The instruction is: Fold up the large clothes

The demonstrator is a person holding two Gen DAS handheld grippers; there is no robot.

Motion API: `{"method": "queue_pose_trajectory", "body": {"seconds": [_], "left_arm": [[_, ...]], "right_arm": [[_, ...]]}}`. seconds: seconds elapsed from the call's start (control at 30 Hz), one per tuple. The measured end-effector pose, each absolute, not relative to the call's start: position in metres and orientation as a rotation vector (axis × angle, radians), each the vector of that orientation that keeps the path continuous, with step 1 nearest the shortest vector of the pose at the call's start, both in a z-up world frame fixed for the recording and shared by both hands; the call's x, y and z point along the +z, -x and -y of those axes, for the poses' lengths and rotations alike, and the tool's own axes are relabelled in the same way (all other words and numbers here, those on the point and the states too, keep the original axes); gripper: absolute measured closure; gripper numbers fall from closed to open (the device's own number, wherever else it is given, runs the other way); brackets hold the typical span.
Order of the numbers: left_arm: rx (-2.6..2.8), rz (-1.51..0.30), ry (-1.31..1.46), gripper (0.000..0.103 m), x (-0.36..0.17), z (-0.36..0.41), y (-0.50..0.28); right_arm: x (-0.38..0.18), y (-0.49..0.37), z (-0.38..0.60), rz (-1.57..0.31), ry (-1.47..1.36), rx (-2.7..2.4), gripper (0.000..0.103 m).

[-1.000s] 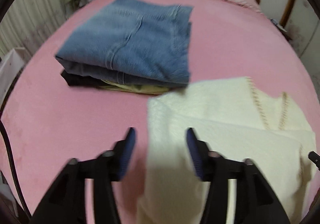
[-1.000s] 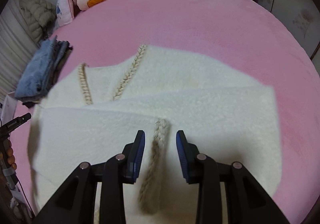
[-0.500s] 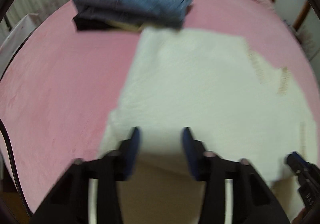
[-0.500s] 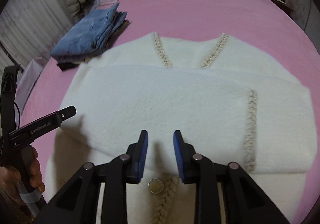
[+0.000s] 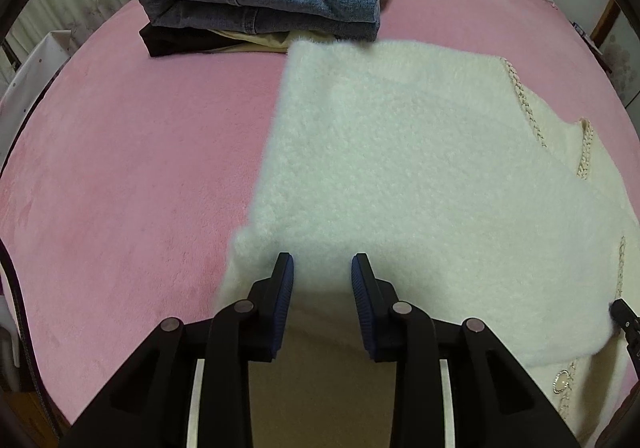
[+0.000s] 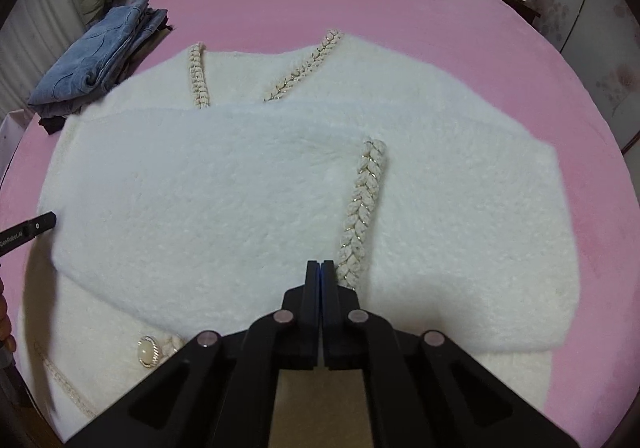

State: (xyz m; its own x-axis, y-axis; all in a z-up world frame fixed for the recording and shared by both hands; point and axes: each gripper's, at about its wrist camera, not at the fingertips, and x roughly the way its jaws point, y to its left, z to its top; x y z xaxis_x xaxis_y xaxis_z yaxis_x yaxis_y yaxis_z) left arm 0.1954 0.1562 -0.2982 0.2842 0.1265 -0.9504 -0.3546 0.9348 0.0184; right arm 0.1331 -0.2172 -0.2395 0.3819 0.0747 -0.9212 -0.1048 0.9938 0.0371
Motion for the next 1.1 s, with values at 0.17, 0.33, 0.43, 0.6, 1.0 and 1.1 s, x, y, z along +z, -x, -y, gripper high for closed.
{"method": "queue_pose_trajectory", "body": {"seconds": [0.17, 0.33, 0.43, 0.6, 1.0, 1.1], "left_arm": [[0.312, -1.249, 0.227, 0.05, -0.267, -0.148, -0.192], [0.265, -1.169, 0.262, 0.028, -0.21, -0.135, -0.181], [0.235, -1.15, 0.258, 0.028, -0.178, -0.126, -0.173], [0.192, -1.093, 0.264, 0.027, -0.126, -0.116, -0.154], [0.213, -0.965, 0.309, 0.022, -0.039, -0.117, -0.096], [0.217, -0.942, 0.339, 0.021, -0.03, -0.12, -0.083]], "right_arm": [[-0.208, -0.125, 0.213, -1.157, -0.046, 0.135, 0.101], [-0.169, -0.109, 0.213, -1.147, -0.047, 0.165, 0.101], [-0.144, -0.102, 0.214, -1.135, -0.067, 0.175, 0.101], [-0.1, -0.093, 0.217, -1.097, -0.104, 0.191, 0.097], [-0.016, -0.061, 0.229, -1.003, -0.146, 0.238, 0.066], [-0.008, -0.053, 0.231, -0.994, -0.148, 0.235, 0.057]]}}
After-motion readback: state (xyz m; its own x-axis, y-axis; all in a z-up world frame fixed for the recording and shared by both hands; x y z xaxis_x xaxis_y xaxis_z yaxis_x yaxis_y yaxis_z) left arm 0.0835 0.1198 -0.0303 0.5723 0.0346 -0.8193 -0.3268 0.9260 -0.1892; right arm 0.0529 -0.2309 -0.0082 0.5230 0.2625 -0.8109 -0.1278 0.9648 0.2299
